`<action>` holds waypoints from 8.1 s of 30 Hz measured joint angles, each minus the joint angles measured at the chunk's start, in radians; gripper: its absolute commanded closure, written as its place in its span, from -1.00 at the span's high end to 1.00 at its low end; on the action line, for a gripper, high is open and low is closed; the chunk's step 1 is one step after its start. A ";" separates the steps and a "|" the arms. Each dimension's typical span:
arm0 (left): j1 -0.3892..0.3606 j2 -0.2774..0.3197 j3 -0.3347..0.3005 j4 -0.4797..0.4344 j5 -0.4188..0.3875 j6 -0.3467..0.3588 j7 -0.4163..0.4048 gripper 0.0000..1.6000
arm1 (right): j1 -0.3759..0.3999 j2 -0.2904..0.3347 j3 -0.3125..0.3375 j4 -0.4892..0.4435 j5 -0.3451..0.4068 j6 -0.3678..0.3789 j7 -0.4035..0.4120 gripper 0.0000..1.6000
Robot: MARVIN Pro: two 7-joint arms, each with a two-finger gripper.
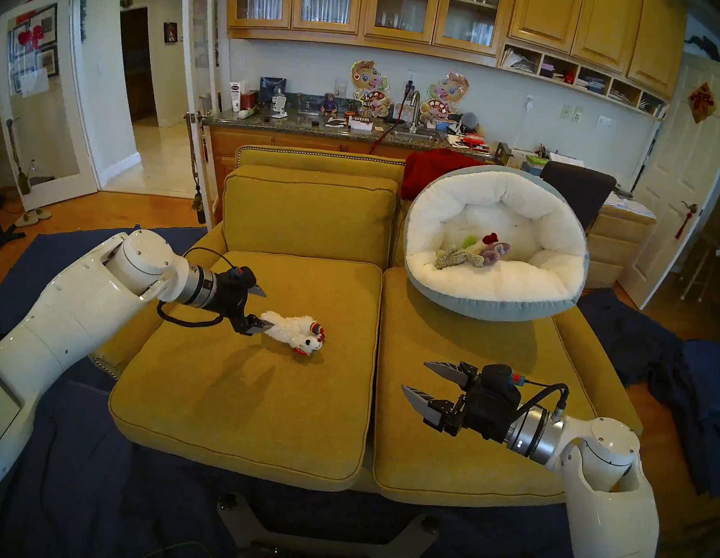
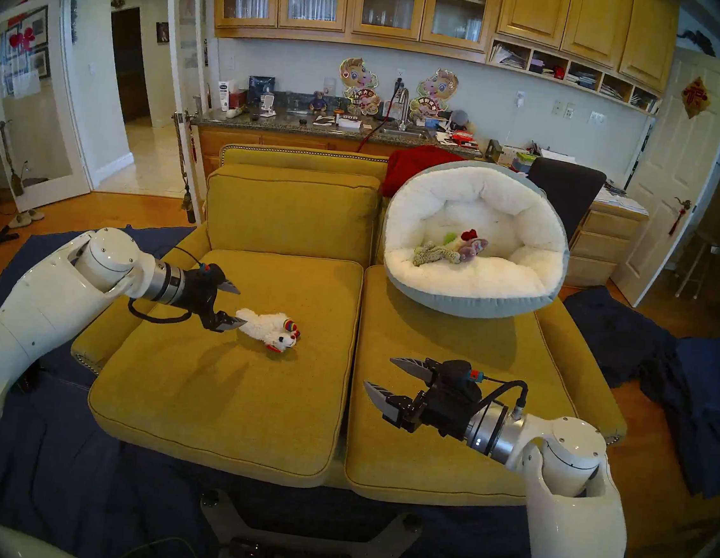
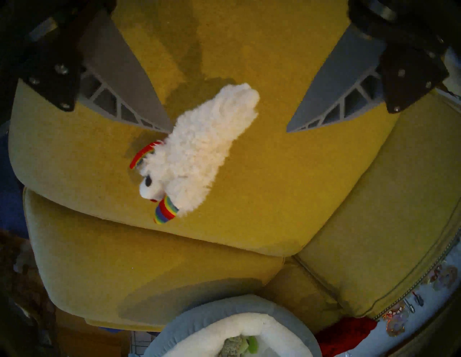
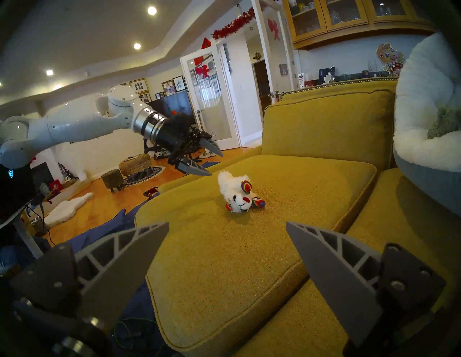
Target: Put toys into dog bed
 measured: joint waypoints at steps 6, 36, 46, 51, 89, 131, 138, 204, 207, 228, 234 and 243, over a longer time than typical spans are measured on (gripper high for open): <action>-0.043 -0.041 0.017 0.066 0.076 -0.025 -0.037 1.00 | 0.007 -0.003 0.000 0.009 0.002 0.000 0.007 1.00; -0.232 -0.279 0.096 0.517 0.270 -0.175 -0.180 0.98 | 0.032 -0.012 0.026 0.069 0.003 -0.010 0.026 1.00; -0.282 -0.342 0.138 0.651 0.320 -0.248 -0.153 -1.00 | 0.032 -0.017 0.036 0.068 0.004 -0.018 0.036 1.00; -0.297 -0.356 0.130 0.674 0.318 -0.276 -0.152 -1.00 | 0.031 -0.020 0.039 0.068 0.004 -0.020 0.040 1.00; -0.328 -0.331 0.138 0.280 0.334 -0.091 -0.375 -1.00 | 0.011 -0.036 0.043 0.033 0.001 -0.025 0.078 1.00; -0.211 -0.313 0.142 -0.092 0.365 0.187 -0.402 -1.00 | 0.008 -0.080 0.044 -0.006 -0.039 -0.052 0.025 1.00; -0.212 -0.335 0.158 -0.108 0.376 0.209 -0.393 -1.00 | 0.004 -0.084 0.048 -0.011 -0.040 -0.052 0.033 1.00; -0.211 -0.386 0.197 -0.166 0.426 0.238 -0.400 -1.00 | 0.012 -0.100 0.099 -0.044 -0.073 -0.018 0.032 1.00; -0.211 -0.386 0.196 -0.165 0.426 0.236 -0.401 -1.00 | 0.014 -0.099 0.094 -0.043 -0.077 -0.016 0.032 1.00; -0.216 -0.395 0.190 -0.166 0.425 0.239 -0.403 -1.00 | 0.084 -0.084 -0.005 -0.005 -0.160 -0.010 -0.006 1.00; -0.220 -0.400 0.188 -0.174 0.423 0.251 -0.405 -1.00 | 0.098 -0.082 -0.016 0.005 -0.157 -0.009 -0.008 1.00; -0.231 -0.408 0.187 -0.187 0.420 0.270 -0.388 -1.00 | 0.107 -0.082 -0.020 0.012 -0.151 -0.010 0.003 1.00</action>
